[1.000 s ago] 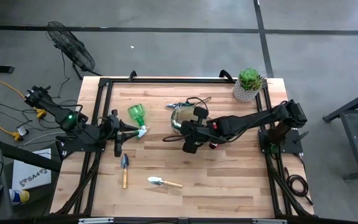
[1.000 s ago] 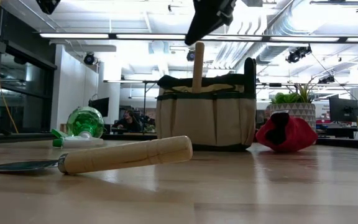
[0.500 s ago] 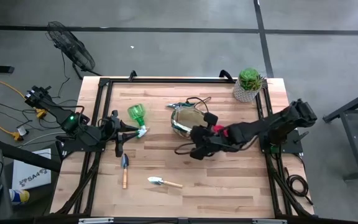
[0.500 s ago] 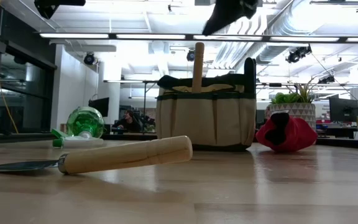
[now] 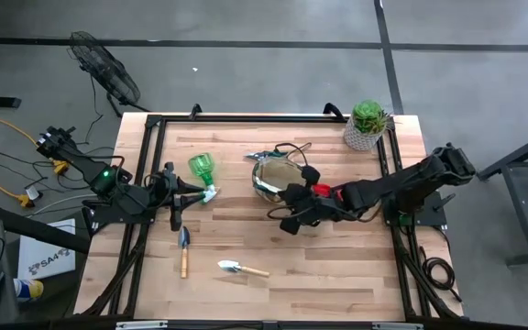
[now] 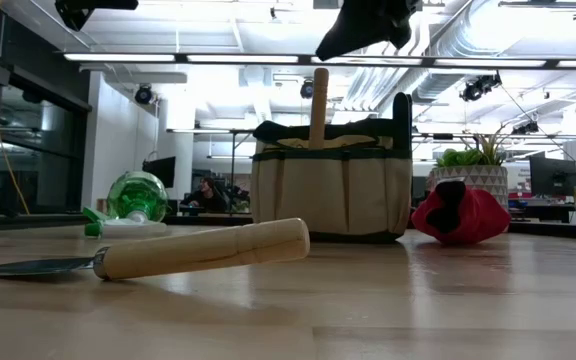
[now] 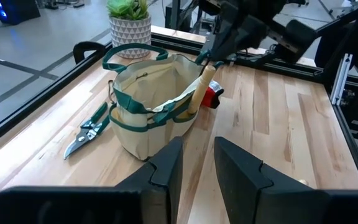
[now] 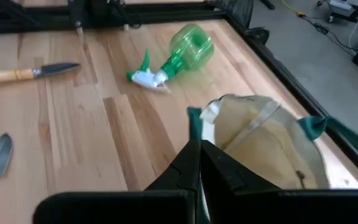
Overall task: Pick & Place Garden tools in Gardening bag
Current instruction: Put the brown hand rake into the gardening bag
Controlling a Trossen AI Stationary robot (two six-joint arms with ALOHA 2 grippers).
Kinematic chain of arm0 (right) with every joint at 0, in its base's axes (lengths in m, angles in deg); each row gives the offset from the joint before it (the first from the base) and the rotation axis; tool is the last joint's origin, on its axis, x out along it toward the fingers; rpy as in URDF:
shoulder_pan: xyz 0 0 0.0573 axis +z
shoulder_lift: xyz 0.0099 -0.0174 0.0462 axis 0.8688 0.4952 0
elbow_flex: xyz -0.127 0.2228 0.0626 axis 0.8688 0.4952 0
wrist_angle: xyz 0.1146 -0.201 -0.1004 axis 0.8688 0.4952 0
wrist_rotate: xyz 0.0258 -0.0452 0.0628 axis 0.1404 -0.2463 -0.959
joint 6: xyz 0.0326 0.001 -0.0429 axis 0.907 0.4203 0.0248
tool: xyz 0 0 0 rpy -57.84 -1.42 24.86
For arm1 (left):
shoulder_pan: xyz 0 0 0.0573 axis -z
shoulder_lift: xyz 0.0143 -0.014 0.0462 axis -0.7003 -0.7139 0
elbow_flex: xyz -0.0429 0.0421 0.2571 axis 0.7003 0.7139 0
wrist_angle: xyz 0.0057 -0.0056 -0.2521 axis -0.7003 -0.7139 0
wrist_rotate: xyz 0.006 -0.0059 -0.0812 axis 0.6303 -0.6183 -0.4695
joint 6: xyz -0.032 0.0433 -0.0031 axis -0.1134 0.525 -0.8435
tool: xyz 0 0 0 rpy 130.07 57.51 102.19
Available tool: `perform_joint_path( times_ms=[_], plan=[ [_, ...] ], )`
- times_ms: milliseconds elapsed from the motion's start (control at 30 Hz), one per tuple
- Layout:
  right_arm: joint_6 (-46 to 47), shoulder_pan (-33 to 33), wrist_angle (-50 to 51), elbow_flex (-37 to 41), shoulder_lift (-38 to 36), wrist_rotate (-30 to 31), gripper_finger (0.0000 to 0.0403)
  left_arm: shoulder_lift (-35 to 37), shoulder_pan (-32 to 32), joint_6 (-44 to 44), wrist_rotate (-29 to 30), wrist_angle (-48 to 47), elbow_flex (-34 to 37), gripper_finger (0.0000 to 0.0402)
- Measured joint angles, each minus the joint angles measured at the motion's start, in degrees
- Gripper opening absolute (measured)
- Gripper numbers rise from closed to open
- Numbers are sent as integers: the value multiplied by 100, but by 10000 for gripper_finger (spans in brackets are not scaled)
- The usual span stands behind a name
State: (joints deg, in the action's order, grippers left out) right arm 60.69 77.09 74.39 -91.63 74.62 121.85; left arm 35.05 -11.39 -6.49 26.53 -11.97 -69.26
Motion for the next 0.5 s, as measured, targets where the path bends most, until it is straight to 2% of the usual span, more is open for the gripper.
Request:
perform_joint_path(
  times_ms=[333, 500],
  plan=[
    [66, -32, 1, 8, 20, -151, 4, 0, 0, 0, 10, 1, 0, 90],
    [186, -132, -272, 324, 21, -253, 4, 0, 0, -7, -5, 4, 0, 90]
  ],
)
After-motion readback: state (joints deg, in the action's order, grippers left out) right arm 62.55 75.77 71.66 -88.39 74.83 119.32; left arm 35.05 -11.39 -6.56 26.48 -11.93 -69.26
